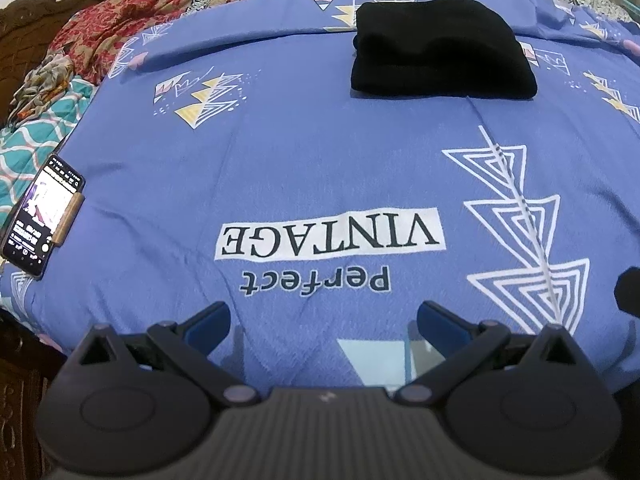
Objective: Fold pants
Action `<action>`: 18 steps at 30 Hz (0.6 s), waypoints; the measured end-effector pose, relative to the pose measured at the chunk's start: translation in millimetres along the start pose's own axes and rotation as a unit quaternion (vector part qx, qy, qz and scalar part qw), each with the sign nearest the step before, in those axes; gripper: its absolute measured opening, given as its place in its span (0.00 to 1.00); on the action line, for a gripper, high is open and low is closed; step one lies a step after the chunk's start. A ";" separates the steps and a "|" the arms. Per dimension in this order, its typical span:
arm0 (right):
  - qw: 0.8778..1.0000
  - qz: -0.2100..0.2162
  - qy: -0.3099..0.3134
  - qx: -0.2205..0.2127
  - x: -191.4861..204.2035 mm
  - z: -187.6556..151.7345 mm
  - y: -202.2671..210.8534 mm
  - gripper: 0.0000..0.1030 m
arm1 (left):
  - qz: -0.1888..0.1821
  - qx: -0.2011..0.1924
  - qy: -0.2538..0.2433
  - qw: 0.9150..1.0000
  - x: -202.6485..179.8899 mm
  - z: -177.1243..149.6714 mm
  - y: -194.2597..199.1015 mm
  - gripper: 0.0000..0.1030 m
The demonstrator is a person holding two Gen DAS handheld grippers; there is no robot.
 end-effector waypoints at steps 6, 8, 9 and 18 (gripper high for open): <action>1.000 0.000 -0.001 0.001 0.3 -0.6 -0.2 1.00 | 0.000 0.002 0.000 1.000 -0.2 -1.0 -0.9 1.00; 1.000 0.000 -0.002 0.002 0.3 -1.3 -0.7 1.00 | 0.000 0.002 -0.002 1.000 -1.3 -1.2 -1.1 1.00; 1.000 0.001 -0.002 0.002 0.5 -1.6 -0.7 1.00 | 0.001 0.002 -0.002 1.000 -1.5 -1.5 -1.2 1.00; 1.000 0.002 -0.005 0.007 -1.3 -2.9 -2.3 1.00 | 0.001 0.009 -0.004 1.000 -2.7 -3.4 -4.4 1.00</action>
Point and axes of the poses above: each gripper's, at about its wrist camera, not at the fingertips, and y roughly against the way its jaws point, x to its left, z to its top, the point moved 9 cm from there along -y, roughly the way its jaws point, and after that the axes turned 6 degrees about x, right-handed, at the moved point
